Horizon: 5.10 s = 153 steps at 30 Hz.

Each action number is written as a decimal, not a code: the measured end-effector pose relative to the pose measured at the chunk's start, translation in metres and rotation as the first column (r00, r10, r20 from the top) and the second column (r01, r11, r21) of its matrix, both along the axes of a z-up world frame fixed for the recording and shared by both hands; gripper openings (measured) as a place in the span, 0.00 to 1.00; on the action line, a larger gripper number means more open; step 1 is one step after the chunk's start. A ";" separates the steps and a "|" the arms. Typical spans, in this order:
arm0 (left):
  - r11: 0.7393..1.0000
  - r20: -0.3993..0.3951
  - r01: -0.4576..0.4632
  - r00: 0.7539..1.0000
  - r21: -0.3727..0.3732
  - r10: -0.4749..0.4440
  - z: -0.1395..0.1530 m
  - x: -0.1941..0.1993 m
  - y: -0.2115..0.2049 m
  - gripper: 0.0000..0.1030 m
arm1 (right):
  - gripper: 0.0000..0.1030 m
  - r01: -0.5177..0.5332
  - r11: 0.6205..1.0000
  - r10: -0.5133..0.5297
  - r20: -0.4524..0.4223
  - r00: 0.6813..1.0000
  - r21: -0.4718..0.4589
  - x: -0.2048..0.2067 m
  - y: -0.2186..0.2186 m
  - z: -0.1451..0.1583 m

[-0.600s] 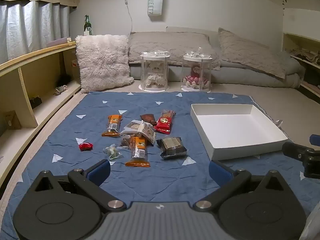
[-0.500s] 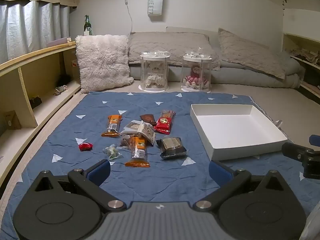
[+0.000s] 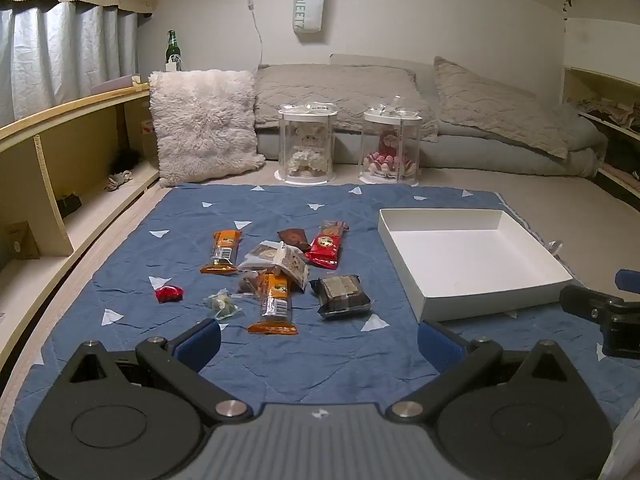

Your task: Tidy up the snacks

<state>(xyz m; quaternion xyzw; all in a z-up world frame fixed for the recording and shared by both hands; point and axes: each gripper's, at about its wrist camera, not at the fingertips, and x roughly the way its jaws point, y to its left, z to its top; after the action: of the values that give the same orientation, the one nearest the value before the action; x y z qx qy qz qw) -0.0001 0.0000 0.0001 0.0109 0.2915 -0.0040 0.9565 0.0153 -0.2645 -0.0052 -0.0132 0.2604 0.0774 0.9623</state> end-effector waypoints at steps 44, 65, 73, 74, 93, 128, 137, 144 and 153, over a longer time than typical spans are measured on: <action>1.000 -0.001 0.001 1.000 -0.005 -0.001 0.000 0.000 0.000 1.00 | 1.00 -0.004 1.000 0.004 -0.002 1.000 -0.006 0.000 0.000 0.000; 1.000 -0.002 0.001 1.000 -0.006 -0.001 0.000 0.000 0.000 1.00 | 1.00 -0.007 1.000 0.007 -0.007 1.000 -0.011 0.000 0.006 -0.004; 1.000 -0.001 0.001 1.000 -0.007 -0.001 0.000 0.000 0.000 1.00 | 1.00 -0.008 1.000 0.008 -0.008 1.000 -0.012 0.000 0.005 -0.004; 1.000 -0.001 0.001 1.000 -0.007 -0.001 0.000 0.000 0.000 1.00 | 1.00 -0.008 1.000 0.008 -0.008 1.000 -0.012 0.000 0.005 -0.004; 0.998 -0.008 -0.060 0.998 0.006 0.060 0.005 0.012 0.010 1.00 | 1.00 -0.025 1.000 0.025 0.004 1.000 -0.007 0.014 0.013 0.001; 0.974 -0.110 -0.225 0.967 0.034 0.228 -0.001 0.164 0.072 1.00 | 1.00 -0.112 0.988 0.127 -0.150 0.980 0.105 0.168 0.074 -0.010; 0.976 -0.209 -0.209 0.953 0.066 0.218 -0.036 0.213 0.081 1.00 | 1.00 -0.078 0.986 0.114 -0.257 0.960 0.146 0.221 0.090 -0.042; 0.974 -0.293 -0.210 0.929 0.085 0.226 -0.059 0.235 0.101 1.00 | 1.00 -0.098 0.978 0.166 -0.399 0.902 0.184 0.257 0.106 -0.076; 0.966 -0.366 -0.245 0.909 -0.083 0.200 -0.069 0.248 0.122 1.00 | 0.75 -0.137 0.973 0.216 -0.529 0.820 0.185 0.271 0.134 -0.112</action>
<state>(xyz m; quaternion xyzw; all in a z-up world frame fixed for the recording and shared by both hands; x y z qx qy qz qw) 0.2482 0.1223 -0.0691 -0.0843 0.4574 0.0847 0.8812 0.2867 -0.1306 -0.1168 0.0519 0.5154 0.1849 0.8352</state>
